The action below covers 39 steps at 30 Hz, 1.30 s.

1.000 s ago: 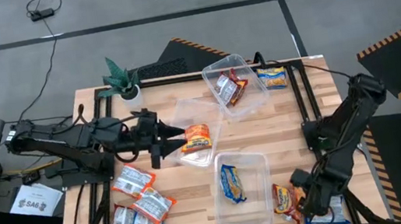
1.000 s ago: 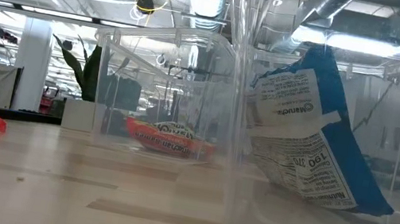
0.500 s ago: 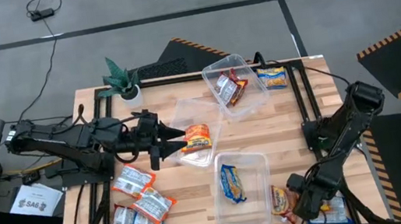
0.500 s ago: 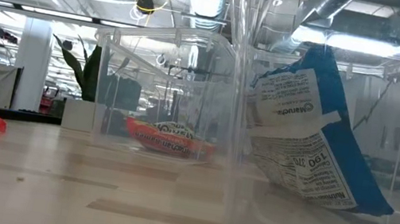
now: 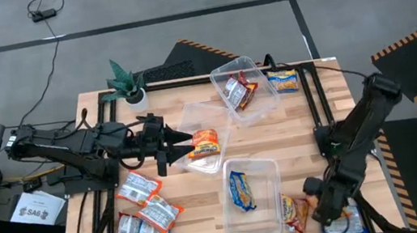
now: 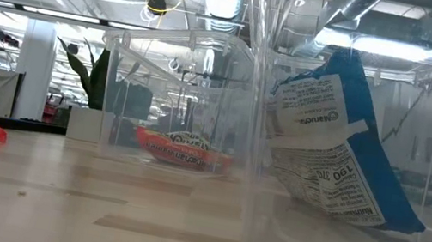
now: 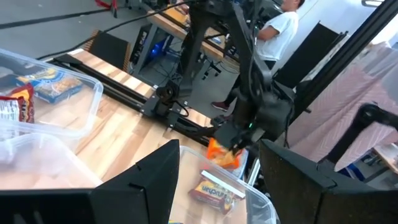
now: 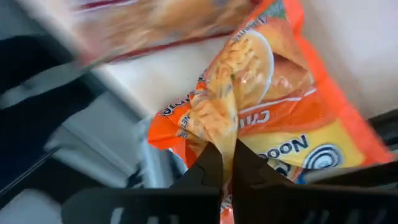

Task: Sort Maruchan noodles
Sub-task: Put the orange noodle pack into the middle transparent bin

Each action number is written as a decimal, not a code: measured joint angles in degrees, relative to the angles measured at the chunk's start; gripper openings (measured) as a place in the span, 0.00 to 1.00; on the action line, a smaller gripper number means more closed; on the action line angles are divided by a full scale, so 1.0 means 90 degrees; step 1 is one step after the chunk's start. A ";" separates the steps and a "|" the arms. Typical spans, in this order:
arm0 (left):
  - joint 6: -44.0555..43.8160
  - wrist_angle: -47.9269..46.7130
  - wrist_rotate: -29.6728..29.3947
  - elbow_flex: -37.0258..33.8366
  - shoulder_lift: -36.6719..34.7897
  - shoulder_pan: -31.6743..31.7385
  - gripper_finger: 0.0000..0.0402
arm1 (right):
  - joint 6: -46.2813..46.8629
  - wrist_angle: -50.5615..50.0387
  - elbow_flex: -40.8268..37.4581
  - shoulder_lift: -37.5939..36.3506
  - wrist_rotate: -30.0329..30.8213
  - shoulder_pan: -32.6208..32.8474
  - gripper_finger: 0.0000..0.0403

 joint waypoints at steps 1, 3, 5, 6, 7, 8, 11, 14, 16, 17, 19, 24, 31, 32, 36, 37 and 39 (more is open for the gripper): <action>0.0071 0.0000 0.0002 0.0000 0.0000 0.0000 0.51 | -0.0041 0.0010 0.0002 -0.0246 0.0008 -0.0014 0.04; 0.0191 -0.0003 0.0000 0.0000 -0.0009 0.0000 0.51 | -0.0065 0.0015 0.0002 -0.0820 0.0148 -0.0065 0.03; 0.0299 0.0000 -0.0025 0.0001 -0.0027 0.0000 0.51 | -0.0081 0.0083 0.0037 -0.1377 0.0463 -0.0169 0.03; 0.0350 0.0007 -0.0077 0.0002 -0.0042 0.0000 0.51 | -0.0117 0.0095 0.0088 -0.1631 0.0718 -0.0229 0.03; 0.0404 -0.0005 -0.0142 0.0002 -0.0073 0.0000 0.51 | -0.0230 0.0094 0.0156 -0.1878 0.1038 -0.0303 0.03; 0.0444 -0.0006 -0.0199 0.0002 -0.0100 0.0000 0.51 | -0.0396 0.0085 0.0265 -0.2095 0.1407 -0.0390 0.03; 0.0457 0.0008 -0.0394 0.0002 -0.0221 0.0000 0.51 | -0.1203 0.0198 0.0640 -0.2566 0.2656 -0.0736 0.03; 0.0577 0.0008 -0.0665 0.0002 -0.0348 0.0000 0.51 | -0.2459 0.0700 0.1002 -0.2796 0.3555 -0.1226 0.03; 0.0658 0.0012 -0.0818 0.0002 -0.0447 0.0000 0.51 | -0.3382 0.1231 0.1165 -0.2812 0.3934 -0.1625 0.03; 0.0702 0.0020 -0.0923 0.0002 -0.0491 0.0000 0.51 | -0.3853 0.1492 0.1194 -0.2795 0.3986 -0.1864 0.03; 0.0796 0.0026 -0.1178 0.0002 -0.0554 0.0000 0.51 | -0.4671 0.2045 0.1196 -0.2641 0.3990 -0.2389 0.03; 0.0832 0.0040 -0.1753 0.0003 -0.0622 0.0000 0.51 | -0.6022 0.3372 0.1194 -0.1713 0.3990 -0.3610 0.03; 0.0800 0.0252 -0.1904 0.0005 -0.0605 0.0000 0.51 | -0.6617 0.5372 0.1194 -0.0165 0.3412 -0.4685 0.05; 0.0798 0.0269 -0.1904 0.0005 -0.0605 0.0000 0.51 | -0.6615 0.5480 0.1194 0.0004 0.3412 -0.4781 0.05; 0.0794 0.0326 -0.1907 0.0005 -0.0612 0.0000 0.51 | -0.6563 0.5617 0.1194 0.0477 0.3507 -0.5065 0.07; 0.0793 0.0338 -0.1907 0.0005 -0.0612 0.0000 0.51 | -0.6432 0.5610 0.1194 0.0556 0.3507 -0.5149 0.08; 0.0790 0.0362 -0.1907 0.0005 -0.0612 0.0000 0.51 | -0.6148 0.5584 0.1194 0.0687 0.3495 -0.5301 0.12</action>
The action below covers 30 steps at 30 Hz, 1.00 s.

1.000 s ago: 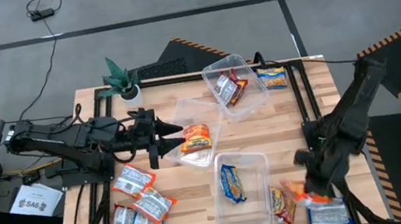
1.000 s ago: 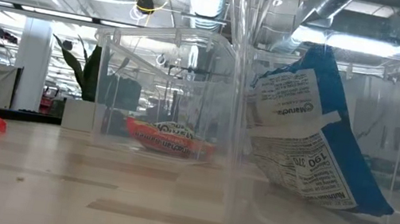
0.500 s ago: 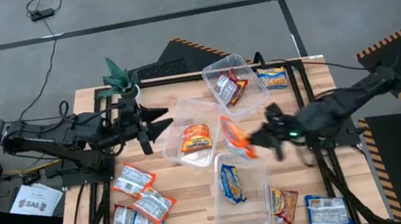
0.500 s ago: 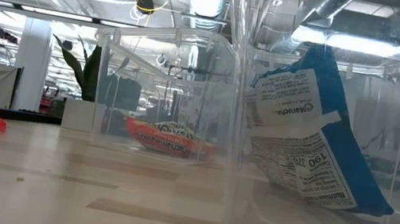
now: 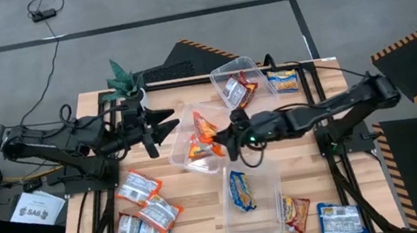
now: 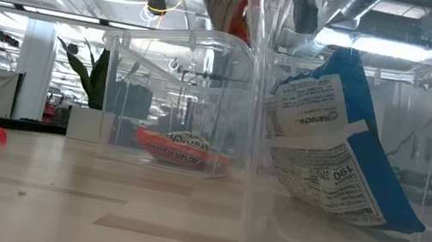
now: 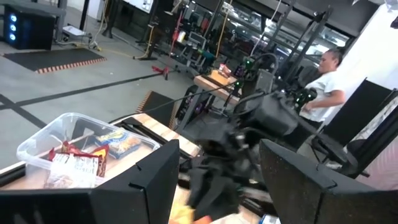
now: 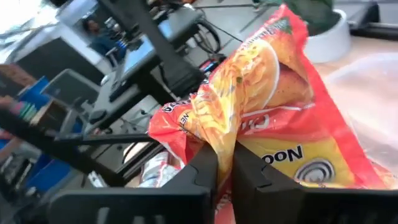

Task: Sort Maruchan noodles
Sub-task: Put the orange noodle pack into the middle transparent bin

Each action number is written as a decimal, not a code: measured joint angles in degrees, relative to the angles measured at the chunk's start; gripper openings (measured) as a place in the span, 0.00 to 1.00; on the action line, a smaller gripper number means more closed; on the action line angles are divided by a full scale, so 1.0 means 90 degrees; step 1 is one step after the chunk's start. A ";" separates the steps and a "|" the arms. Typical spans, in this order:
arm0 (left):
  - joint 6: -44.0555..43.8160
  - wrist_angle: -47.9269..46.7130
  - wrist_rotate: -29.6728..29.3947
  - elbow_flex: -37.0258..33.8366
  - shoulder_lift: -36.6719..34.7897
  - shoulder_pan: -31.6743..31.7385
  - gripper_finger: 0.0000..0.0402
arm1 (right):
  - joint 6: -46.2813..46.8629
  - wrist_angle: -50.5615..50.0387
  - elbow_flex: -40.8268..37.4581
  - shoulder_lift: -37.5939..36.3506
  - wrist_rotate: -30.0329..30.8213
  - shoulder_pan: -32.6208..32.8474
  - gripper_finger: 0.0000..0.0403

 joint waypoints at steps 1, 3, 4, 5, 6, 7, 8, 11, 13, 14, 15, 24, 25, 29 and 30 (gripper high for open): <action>-0.0004 0.0017 0.0000 0.0000 0.0000 0.0000 0.51 | 0.0058 0.0023 0.0000 0.0058 -0.0005 -0.0070 0.15; -0.0004 0.0019 0.0000 0.0000 0.0000 0.0000 0.51 | 0.0061 0.0006 0.0000 0.0140 -0.0007 -0.0192 0.20; -0.0004 0.0020 0.0000 0.0000 0.0000 0.0000 0.51 | 0.0073 0.0016 0.0000 0.0178 -0.0008 -0.0241 0.24; -0.0004 0.0019 0.0000 0.0000 0.0000 0.0000 0.51 | 0.0086 0.0028 0.0000 0.0201 -0.0044 -0.0285 0.28; -0.0004 0.0019 0.0000 0.0000 0.0000 0.0000 0.51 | 0.0091 -0.0040 0.0000 0.0204 -0.0103 -0.0321 0.32; -0.0004 0.0019 0.0000 0.0000 0.0000 0.0000 0.51 | 0.0097 -0.0060 -0.0002 0.0204 -0.0161 -0.0338 0.36; -0.0004 0.0019 0.0000 0.0000 0.0000 0.0000 0.51 | 0.0097 -0.0035 0.0000 0.0204 -0.0240 -0.0363 0.41; 0.0077 0.0019 0.0001 0.0000 0.0000 0.0000 0.51 | 0.0082 -0.0112 -0.0001 0.0121 -0.0564 -0.0425 0.55; 0.0125 0.0009 0.0002 0.0000 -0.0002 0.0000 0.51 | 0.0005 -0.0287 -0.0005 -0.0106 -0.0742 -0.0519 0.63; 0.0145 -0.0034 0.0015 0.0002 -0.0002 0.0000 0.51 | -0.0041 -0.0348 0.0013 -0.0238 -0.0850 -0.0568 0.66; 0.0155 -0.0101 0.0066 0.0002 -0.0002 0.0000 0.51 | -0.0068 -0.0605 0.0014 -0.0426 -0.0937 -0.0614 0.68; -0.1698 -0.2828 0.3066 0.0010 -0.0116 -0.0237 0.51 | -0.0534 -0.3184 0.0002 -0.2193 -0.0893 -0.0564 0.72; -0.2011 -0.3330 0.3174 0.0010 -0.0105 -0.0348 0.51 | -0.0539 -0.3427 0.0002 -0.2337 -0.0767 -0.0511 0.72; -0.3381 -0.5805 0.3088 -0.0032 0.0084 -0.0822 0.51 | -0.0476 -0.4052 0.0002 -0.2801 -0.0223 -0.0315 0.72; -0.3777 -0.6329 0.3055 -0.0097 0.0149 -0.0923 0.51 | -0.0435 -0.4142 0.0002 -0.2878 -0.0119 -0.0276 0.72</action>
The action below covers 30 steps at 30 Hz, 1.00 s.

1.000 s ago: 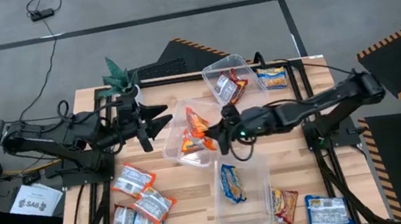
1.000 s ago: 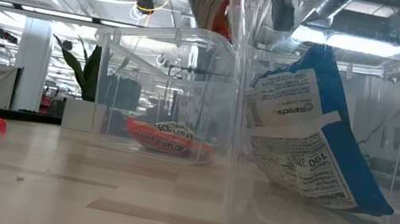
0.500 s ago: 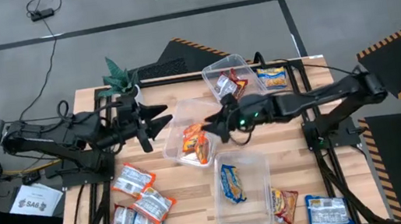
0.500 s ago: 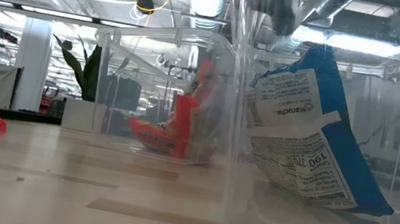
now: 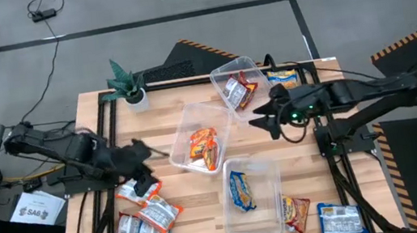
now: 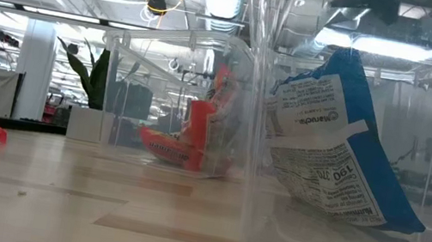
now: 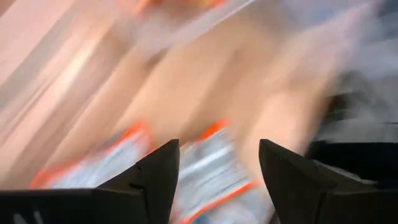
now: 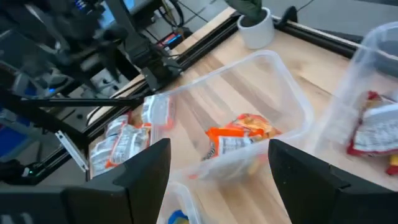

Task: Sort Maruchan noodles
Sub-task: Put the orange noodle pack into the middle transparent bin

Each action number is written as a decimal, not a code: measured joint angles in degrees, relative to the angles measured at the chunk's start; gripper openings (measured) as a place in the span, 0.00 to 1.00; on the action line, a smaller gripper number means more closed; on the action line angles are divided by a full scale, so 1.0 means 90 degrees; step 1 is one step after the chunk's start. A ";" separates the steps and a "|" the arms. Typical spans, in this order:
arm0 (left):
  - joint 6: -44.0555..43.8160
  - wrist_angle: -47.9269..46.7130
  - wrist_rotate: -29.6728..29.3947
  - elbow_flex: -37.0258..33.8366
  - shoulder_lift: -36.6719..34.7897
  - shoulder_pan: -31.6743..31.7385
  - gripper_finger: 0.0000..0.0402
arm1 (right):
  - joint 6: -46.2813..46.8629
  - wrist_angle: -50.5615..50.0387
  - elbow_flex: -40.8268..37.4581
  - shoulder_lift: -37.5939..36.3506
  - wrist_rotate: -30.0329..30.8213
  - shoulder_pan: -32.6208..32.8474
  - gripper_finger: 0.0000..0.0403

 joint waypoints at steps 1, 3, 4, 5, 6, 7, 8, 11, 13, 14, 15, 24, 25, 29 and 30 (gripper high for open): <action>-0.0374 -0.0381 -0.0013 -0.0101 0.0052 -0.0080 0.51 | 0.0039 -0.0098 0.0000 -0.0057 0.0090 0.0034 0.72; -0.1122 -0.0824 0.0078 -0.0401 0.0135 -0.0226 0.51 | 0.0061 -0.0175 0.0000 -0.0114 0.0231 0.0082 0.72; -0.1489 -0.0868 0.0186 -0.0605 0.0161 -0.0273 0.51 | 0.0063 -0.0201 0.0000 -0.0128 0.0277 0.0100 0.72; -0.1831 -0.0799 0.0305 -0.0827 0.0177 -0.0315 0.51 | 0.0063 -0.0221 0.0000 -0.0128 0.0289 0.0106 0.72; -0.2122 -0.0667 0.0419 -0.1048 0.0185 -0.0350 0.51 | 0.0064 -0.0223 0.0000 -0.0126 0.0289 0.0104 0.72; -0.2395 -0.0495 0.0530 -0.1273 0.0189 -0.0379 0.51 | 0.0063 -0.0228 0.0000 -0.0123 0.0287 0.0103 0.72; -0.2660 -0.0336 0.0593 -0.1485 0.0186 -0.0406 0.51 | 0.0063 -0.0230 0.0000 -0.0097 0.0287 0.0103 0.72; -0.3400 0.0010 0.0636 -0.2093 0.0189 -0.0463 0.51 | 0.0064 -0.0259 -0.0003 0.0033 0.0284 0.0100 0.72; -0.3820 0.0191 0.0629 -0.2406 0.0186 -0.0504 0.51 | 0.0066 -0.0235 -0.0002 0.0112 0.0284 0.0100 0.72; -0.3946 0.0259 0.0598 -0.2539 0.0186 -0.0518 0.51 | 0.0066 -0.0228 0.0000 0.0154 0.0284 0.0100 0.72; -0.4051 0.0319 0.0551 -0.2659 0.0186 -0.0531 0.51 | 0.0064 -0.0254 0.0000 0.0189 0.0284 0.0100 0.72; -0.4475 0.0693 0.0423 -0.3275 0.0604 -0.0537 0.51 | 0.0068 -0.0361 -0.0002 0.0473 0.0279 0.0100 0.72; -0.4475 0.0826 0.0423 -0.3300 0.0709 -0.0537 0.51 | 0.0068 -0.0404 -0.0002 0.0469 0.0279 0.0100 0.72; -0.4408 0.1167 0.0435 -0.3330 0.1251 -0.0534 0.51 | 0.0071 -0.0434 -0.0002 0.0462 0.0279 0.0100 0.72; -0.4373 0.1199 0.0469 -0.3319 0.1390 -0.0534 0.51 | 0.0075 -0.0425 0.0000 0.0462 0.0279 0.0100 0.72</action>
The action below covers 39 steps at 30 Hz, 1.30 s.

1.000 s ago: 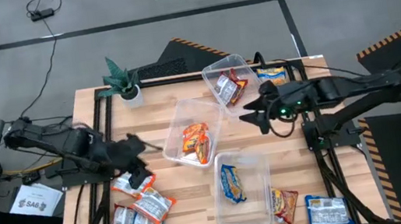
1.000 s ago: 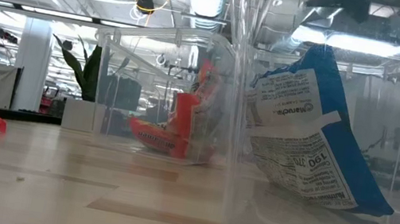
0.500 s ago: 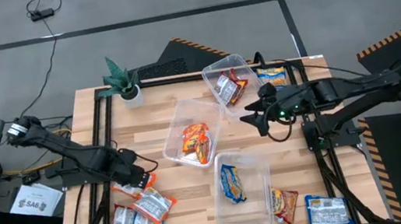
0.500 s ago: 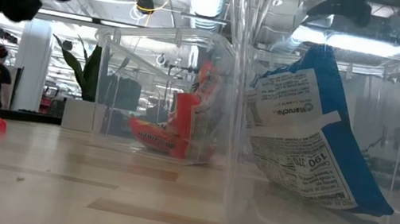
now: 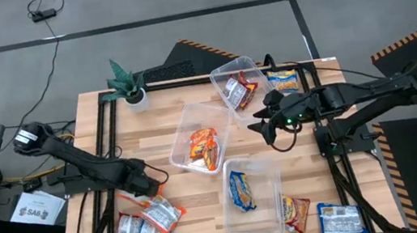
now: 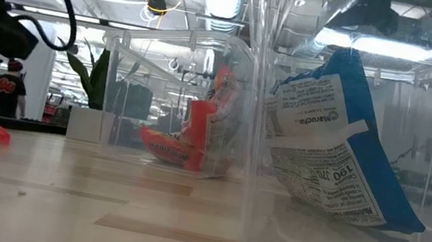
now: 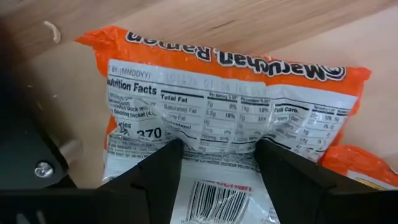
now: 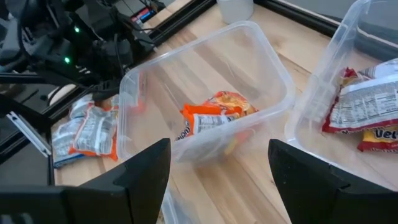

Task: Sort Maruchan noodles
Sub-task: Put the orange noodle pack into the middle transparent bin

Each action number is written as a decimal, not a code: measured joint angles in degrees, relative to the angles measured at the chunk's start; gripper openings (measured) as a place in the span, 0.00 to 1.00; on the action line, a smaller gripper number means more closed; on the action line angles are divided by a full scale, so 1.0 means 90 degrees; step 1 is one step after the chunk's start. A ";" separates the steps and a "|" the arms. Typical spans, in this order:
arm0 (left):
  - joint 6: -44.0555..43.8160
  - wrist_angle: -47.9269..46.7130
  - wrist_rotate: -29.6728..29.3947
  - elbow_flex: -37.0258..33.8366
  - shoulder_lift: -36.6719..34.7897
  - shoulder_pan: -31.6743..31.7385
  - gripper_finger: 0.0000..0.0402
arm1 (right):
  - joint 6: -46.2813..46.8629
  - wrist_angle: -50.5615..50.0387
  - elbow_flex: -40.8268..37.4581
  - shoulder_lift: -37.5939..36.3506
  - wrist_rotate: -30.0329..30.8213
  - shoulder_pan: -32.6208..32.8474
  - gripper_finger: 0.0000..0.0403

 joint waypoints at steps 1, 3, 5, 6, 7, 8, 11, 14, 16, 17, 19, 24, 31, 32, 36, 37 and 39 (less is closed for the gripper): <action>0.0058 0.0013 0.0030 0.0002 0.0136 0.0000 0.51 | 0.0009 0.0009 0.0000 0.0000 0.0000 0.0000 0.72; 0.0230 0.0034 0.0082 0.0025 0.0369 0.0005 0.50 | 0.0010 0.0006 0.0000 -0.0002 0.0000 0.0000 0.72; 0.0370 0.0018 0.0125 0.0039 0.0531 0.0002 0.44 | 0.0010 0.0007 0.0000 -0.0002 0.0000 0.0000 0.72; 0.0428 0.0037 0.0134 0.0050 0.0571 0.0005 0.39 | 0.0010 0.0008 0.0000 -0.0002 0.0000 0.0000 0.72; 0.0467 0.0027 0.0132 0.0068 0.0596 0.0002 0.33 | 0.0008 0.0002 0.0000 -0.0002 0.0000 0.0000 0.72; 0.0521 0.0030 0.0115 0.0103 0.0611 0.0000 0.26 | 0.0007 0.0005 0.0000 -0.0002 0.0000 0.0000 0.72; 0.0717 -0.0061 -0.0024 0.0300 0.0628 -0.0005 0.05 | 0.0007 0.0007 0.0000 -0.0005 -0.0002 0.0000 0.72; 0.0888 -0.0337 -0.0135 0.0549 0.0607 -0.0001 0.02 | 0.0005 0.0004 -0.0001 -0.0005 -0.0002 0.0000 0.72; 0.0980 -0.0511 -0.0234 0.0801 0.0571 0.0005 0.01 | 0.0005 0.0004 0.0000 -0.0005 -0.0002 0.0000 0.72; 0.1034 -0.0673 -0.0292 0.0926 0.0490 0.0005 0.01 | 0.0002 0.0000 0.0000 -0.0005 -0.0002 0.0000 0.72; 0.1160 -0.0981 -0.0369 0.1241 0.0345 0.0012 0.00 | 0.0001 0.0005 0.0000 -0.0005 -0.0002 0.0000 0.72; 0.1347 -0.2167 -0.0833 0.2309 -0.0158 0.0008 0.00 | -0.0010 -0.0006 0.0000 -0.0007 -0.0018 0.0000 0.72; 0.1874 -0.3712 -0.2353 0.4434 -0.0429 0.0119 0.00 | -0.0007 0.0007 0.0000 -0.0015 -0.0036 0.0000 0.72; 0.2099 -0.3719 -0.2566 0.4685 -0.0412 0.0198 0.00 | -0.0007 0.0007 -0.0001 -0.0015 -0.0036 0.0000 0.72; 0.3403 -0.3294 -0.3181 0.5431 -0.0131 0.0740 0.00 | -0.0007 0.0029 0.0000 -0.0015 -0.0039 0.0000 0.72; 0.3810 -0.3057 -0.3196 0.5535 -0.0010 0.0931 0.00 | -0.0006 0.0030 -0.0001 -0.0015 -0.0041 0.0000 0.72; 0.4702 -0.2419 -0.3086 0.5652 0.0251 0.1320 0.00 | -0.0005 0.0055 0.0000 -0.0015 -0.0042 0.0000 0.72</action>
